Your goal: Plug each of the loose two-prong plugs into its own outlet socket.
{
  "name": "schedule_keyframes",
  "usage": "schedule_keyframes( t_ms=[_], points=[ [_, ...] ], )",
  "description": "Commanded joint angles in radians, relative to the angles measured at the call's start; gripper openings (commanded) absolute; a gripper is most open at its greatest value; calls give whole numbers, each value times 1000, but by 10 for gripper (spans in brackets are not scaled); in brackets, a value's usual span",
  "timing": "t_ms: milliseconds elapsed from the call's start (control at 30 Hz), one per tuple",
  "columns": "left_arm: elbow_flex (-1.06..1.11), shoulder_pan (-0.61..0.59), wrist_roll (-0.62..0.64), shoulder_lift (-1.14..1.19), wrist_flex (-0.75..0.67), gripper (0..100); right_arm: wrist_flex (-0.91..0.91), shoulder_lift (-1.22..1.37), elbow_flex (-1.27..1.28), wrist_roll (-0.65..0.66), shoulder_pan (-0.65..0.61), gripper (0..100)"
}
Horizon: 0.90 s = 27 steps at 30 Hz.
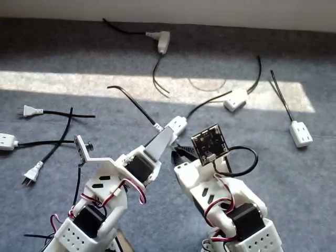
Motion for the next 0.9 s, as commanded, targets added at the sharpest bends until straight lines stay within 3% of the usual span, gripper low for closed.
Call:
schedule_keyframes(
  t_ms=[0,133,433,700,867],
  points=[
    [16,51,-14,-10,49,7,-68,-4,-4,55,87,6],
    [15,105,-14,-10,98,7,-136,-2,-1,178,186,6],
    [15,217,-143,-10,132,7,-357,-2,183,187,200,6],
    [15,213,-143,-10,132,7,-355,-8,196,184,254,6],
    [15,56,-144,-10,126,7,-265,-10,197,180,367,6]
  ],
)
